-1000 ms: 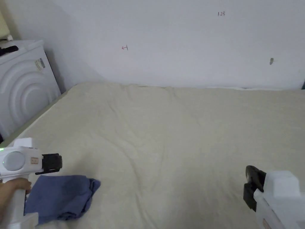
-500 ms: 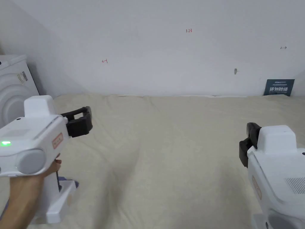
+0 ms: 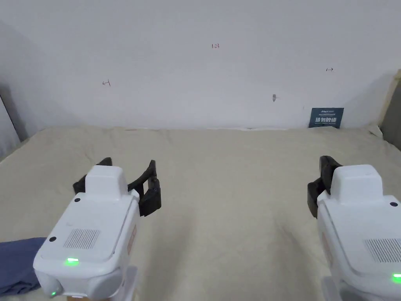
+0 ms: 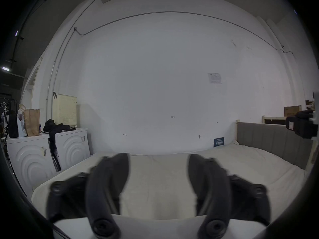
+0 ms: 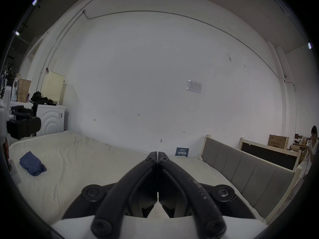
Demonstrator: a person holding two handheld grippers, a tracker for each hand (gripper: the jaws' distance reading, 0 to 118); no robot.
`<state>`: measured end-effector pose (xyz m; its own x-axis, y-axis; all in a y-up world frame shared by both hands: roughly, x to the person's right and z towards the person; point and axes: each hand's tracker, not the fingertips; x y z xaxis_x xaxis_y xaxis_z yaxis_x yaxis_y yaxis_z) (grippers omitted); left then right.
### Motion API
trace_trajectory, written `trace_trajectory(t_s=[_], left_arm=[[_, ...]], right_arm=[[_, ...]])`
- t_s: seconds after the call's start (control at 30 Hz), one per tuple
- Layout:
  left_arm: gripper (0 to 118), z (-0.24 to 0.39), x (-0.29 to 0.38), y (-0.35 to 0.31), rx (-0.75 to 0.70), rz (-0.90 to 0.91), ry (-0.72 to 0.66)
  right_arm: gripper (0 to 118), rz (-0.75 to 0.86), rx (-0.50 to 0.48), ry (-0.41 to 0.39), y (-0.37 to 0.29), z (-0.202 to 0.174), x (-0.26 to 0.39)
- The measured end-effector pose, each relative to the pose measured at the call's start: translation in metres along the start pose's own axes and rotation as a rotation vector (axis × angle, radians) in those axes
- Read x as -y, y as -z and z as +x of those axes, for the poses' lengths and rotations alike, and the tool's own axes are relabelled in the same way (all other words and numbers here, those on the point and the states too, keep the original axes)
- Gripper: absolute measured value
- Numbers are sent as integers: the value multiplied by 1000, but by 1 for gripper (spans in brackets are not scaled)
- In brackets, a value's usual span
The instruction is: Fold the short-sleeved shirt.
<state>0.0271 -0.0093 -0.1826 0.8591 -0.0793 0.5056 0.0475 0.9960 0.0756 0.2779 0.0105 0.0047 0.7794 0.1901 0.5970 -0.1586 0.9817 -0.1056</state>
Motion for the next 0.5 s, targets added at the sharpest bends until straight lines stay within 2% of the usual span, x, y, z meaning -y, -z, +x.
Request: trace_trajectory(t_s=[0.1, 0.5], left_arm=[[2, 10, 7, -4, 40, -22, 16], [0, 22, 15, -6, 44, -37, 32]], right_arm=[[2, -10, 6, 15, -2, 3, 3], [2, -14, -4, 29, -4, 2, 5]])
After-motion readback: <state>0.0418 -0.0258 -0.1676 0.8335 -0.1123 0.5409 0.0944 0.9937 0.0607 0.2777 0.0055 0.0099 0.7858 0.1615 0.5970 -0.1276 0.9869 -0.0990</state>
